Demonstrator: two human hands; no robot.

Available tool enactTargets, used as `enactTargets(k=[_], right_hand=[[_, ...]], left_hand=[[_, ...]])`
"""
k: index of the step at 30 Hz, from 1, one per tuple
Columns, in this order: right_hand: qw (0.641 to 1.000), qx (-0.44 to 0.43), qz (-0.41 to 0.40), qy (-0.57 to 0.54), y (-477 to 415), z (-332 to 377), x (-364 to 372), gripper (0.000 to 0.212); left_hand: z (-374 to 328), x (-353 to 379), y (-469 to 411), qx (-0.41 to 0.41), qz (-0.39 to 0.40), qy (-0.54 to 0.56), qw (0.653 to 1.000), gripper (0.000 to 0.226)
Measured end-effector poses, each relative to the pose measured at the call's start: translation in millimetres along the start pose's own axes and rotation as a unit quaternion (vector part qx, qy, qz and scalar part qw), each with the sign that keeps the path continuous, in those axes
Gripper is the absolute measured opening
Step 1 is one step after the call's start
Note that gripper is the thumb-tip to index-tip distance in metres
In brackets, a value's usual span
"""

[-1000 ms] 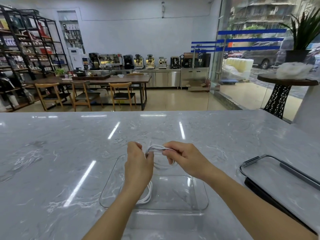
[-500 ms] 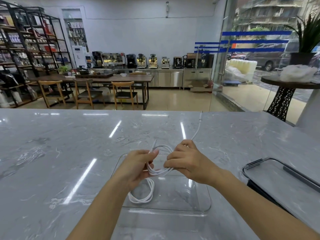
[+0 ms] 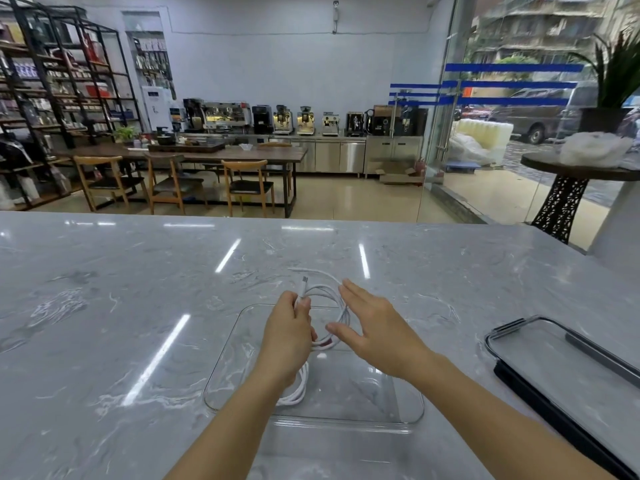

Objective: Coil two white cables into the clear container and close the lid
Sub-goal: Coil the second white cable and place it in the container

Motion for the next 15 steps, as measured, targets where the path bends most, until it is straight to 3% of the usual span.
enactTargets(k=[3, 6, 9, 11, 13, 15], right_hand=[[0.991, 0.072, -0.052, -0.098, -4.1, 5.4, 1.2, 0.041], [0.973, 0.128, -0.068, -0.182, -10.0, 6.0, -2.5, 0.025], [0.960, 0.156, -0.058, -0.226, -12.5, 4.6, -4.8, 0.034], [0.950, 0.156, -0.063, -0.261, -11.7, 3.7, -5.4, 0.029], [0.936, 0.159, -0.066, -0.308, -9.7, 0.1, -5.9, 0.025], [0.919, 0.156, -0.063, -0.357, -8.8, -2.6, -7.2, 0.027]], left_hand=[[-1.0, 2.3, 1.8, 0.040, 0.004, -0.038, 0.998, 0.027], [-0.9, 4.9, 4.3, 0.061, 0.009, -0.078, 0.995, 0.022], [0.0, 8.3, 2.6, 0.079, 0.018, -0.111, 0.991, 0.029], [0.8, 8.6, 0.4, 0.078, 0.024, -0.186, 0.979, 0.033], [2.9, 7.6, -1.5, 0.066, 0.027, -0.266, 0.961, 0.029], [2.6, 8.6, -0.2, 0.060, 0.047, -0.277, 0.958, 0.026]])
Point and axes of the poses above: each hand's wrist, its own y-axis away from the middle knuckle, its own x-axis out of the palm, z = x × y, the point moved 3 cm from there along -y, towards the middle knuckle, and after that the axes turned 2 degrees about z, right-handed, at the moved point
